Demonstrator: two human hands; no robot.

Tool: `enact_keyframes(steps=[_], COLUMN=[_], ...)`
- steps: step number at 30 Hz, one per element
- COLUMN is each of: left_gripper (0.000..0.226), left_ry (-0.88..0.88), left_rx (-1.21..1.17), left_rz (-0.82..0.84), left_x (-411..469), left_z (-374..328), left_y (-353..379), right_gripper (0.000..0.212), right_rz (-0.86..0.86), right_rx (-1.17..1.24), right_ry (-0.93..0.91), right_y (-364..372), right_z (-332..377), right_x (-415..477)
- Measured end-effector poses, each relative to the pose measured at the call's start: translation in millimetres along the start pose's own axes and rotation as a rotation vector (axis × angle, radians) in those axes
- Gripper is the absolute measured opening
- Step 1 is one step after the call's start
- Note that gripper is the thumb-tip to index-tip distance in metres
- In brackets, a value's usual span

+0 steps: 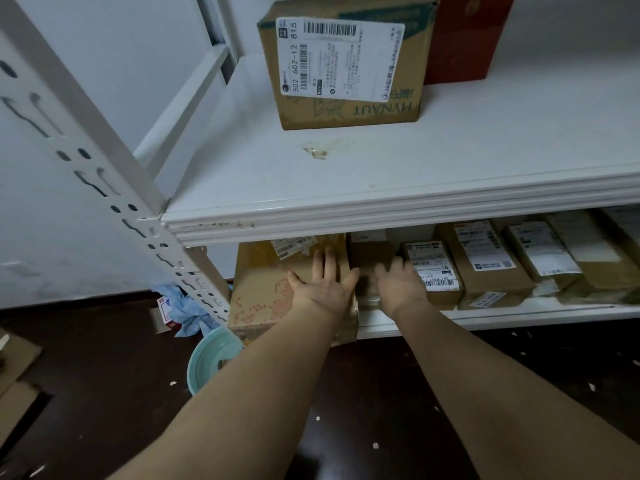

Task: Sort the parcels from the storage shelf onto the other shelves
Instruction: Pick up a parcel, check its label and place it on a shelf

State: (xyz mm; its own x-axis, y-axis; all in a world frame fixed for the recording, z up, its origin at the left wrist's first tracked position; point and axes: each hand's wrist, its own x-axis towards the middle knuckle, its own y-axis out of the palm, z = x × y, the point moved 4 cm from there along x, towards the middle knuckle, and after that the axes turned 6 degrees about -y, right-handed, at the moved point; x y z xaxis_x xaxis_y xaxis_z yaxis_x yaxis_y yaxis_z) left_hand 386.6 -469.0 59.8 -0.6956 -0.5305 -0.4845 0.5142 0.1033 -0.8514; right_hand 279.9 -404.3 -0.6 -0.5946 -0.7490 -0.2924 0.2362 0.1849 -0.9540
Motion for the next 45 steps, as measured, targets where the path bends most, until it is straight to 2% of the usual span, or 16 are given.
enact_keyframes(steps=[2,4,12,24,30,35,39,45], left_gripper=[0.080,0.084,0.087,0.071,0.098,0.106,0.098,0.086], left_ry=[-0.002,-0.012,-0.020,-0.023,-0.028,-0.027,-0.006,0.032], left_rx=[-0.009,0.005,0.019,0.003,-0.047,-0.070,-0.105,-0.163], left_rz=[-0.003,0.008,0.004,0.004,-0.065,-0.100,-0.118,-0.264], left_x=[1,1,6,6,-5,-38,-80,-155], left_z=[-6,-10,-10,-10,-13,-33,-52,-74], left_y=[-2,-1,3,3,0,-13,-34,-88], right_gripper=[0.072,0.078,0.068,0.065,0.079,0.076,0.068,0.051], right_rz=[0.051,0.118,0.085,0.069,0.158,0.135,0.109,0.000], right_rx=[-0.003,0.071,0.108,0.211,0.272,0.296,0.274,0.140], right_ry=[-0.039,-0.042,-0.056,0.032,0.038,0.063,0.011,-0.086], right_y=[6,13,14,14,14,-16,-52,-137], right_z=[9,13,3,5,3,-11,-18,-36], right_x=[4,10,24,7,-15,-56,-102,-180])
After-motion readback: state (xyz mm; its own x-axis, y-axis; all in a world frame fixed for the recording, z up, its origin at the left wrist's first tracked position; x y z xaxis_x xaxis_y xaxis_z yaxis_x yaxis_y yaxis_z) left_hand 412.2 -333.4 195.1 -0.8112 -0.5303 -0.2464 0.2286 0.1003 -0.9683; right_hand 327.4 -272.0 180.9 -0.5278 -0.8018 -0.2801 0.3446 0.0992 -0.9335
